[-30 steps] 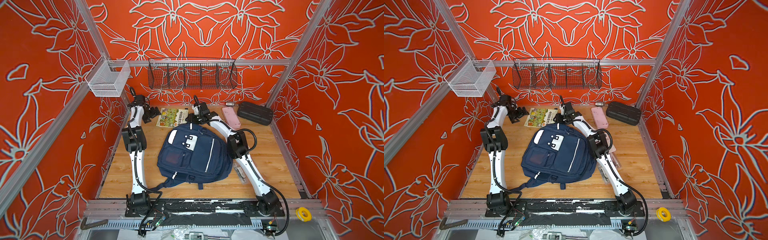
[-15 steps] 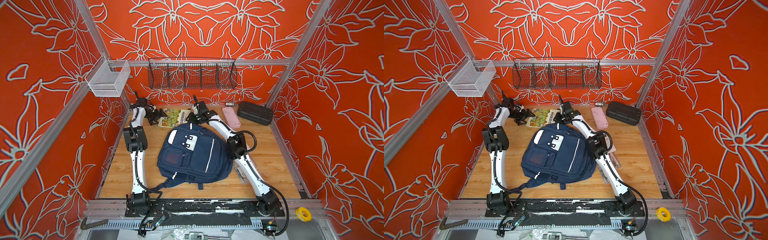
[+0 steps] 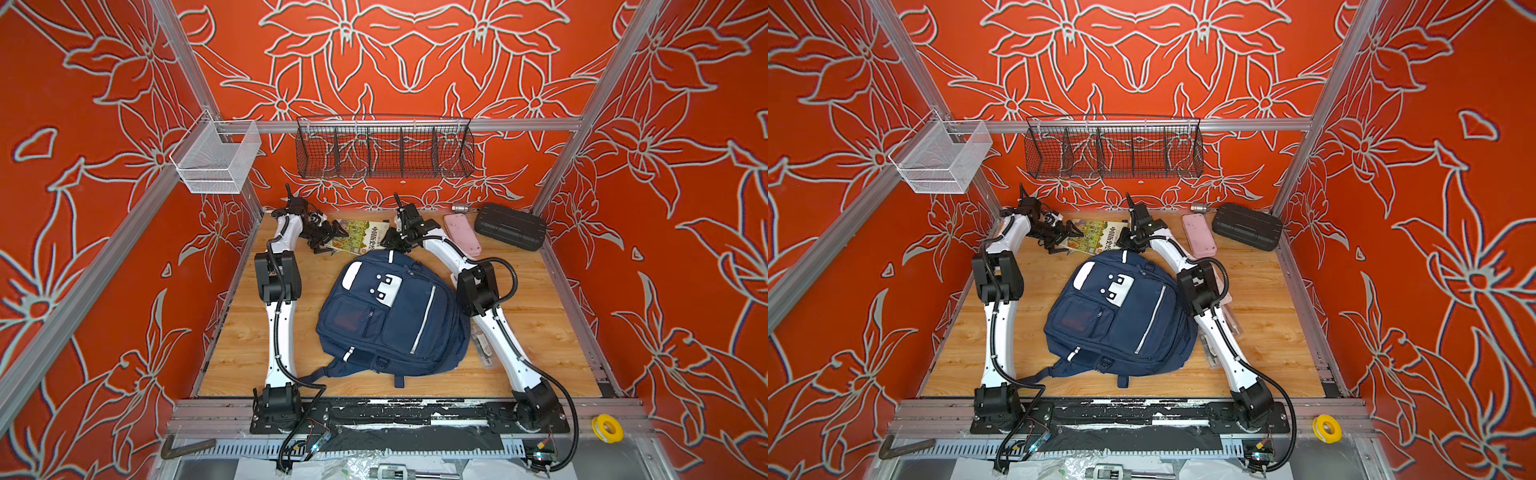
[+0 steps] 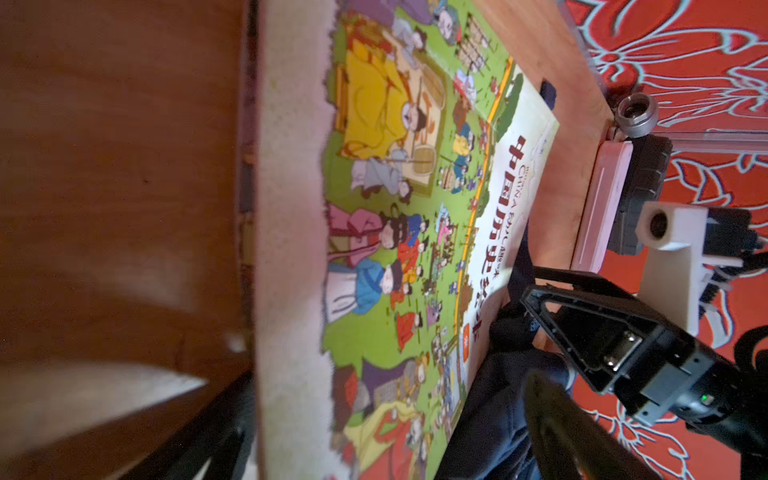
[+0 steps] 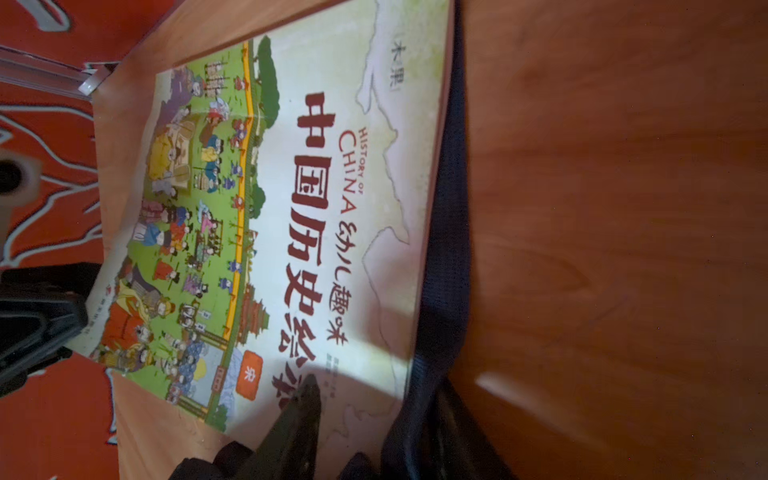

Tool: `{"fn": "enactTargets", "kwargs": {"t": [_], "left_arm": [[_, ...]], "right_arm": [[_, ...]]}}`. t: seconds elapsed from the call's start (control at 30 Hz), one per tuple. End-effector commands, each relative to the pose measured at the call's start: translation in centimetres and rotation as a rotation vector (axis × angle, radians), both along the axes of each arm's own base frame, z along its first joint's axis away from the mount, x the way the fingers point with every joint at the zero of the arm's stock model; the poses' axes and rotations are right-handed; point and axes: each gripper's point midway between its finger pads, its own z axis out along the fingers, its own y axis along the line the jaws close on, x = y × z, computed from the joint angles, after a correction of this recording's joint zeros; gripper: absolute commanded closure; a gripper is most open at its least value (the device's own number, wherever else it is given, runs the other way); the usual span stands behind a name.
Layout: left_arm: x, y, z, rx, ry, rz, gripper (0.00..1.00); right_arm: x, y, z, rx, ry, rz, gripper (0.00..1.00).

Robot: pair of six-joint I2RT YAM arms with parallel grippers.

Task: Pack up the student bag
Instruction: 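Close the right gripper on the picture book's edge beside the left gripper, then lift the picture book upright with both grippers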

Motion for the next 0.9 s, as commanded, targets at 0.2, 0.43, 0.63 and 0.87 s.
{"fn": "enactTargets", "kwargs": {"t": [0.2,0.43,0.63,0.87], "left_arm": [[-1.1,-0.4,0.1,-0.014,0.058,0.01,0.71],[-0.9,-0.6,3.3,-0.032,0.007,0.012,0.95],[-1.1,-0.5,7.5,-0.03,-0.066,0.004,1.0],[-2.1,-0.5,14.4,-0.051,-0.192,0.006,1.0]], "right_arm": [[-1.7,0.2,-0.7,-0.014,0.069,0.02,0.56],[-1.6,0.2,1.2,-0.019,0.01,0.063,0.53],[-0.4,0.3,7.7,0.005,-0.196,0.121,0.47],[-1.5,-0.6,14.5,0.075,-0.282,0.109,0.4]]}}
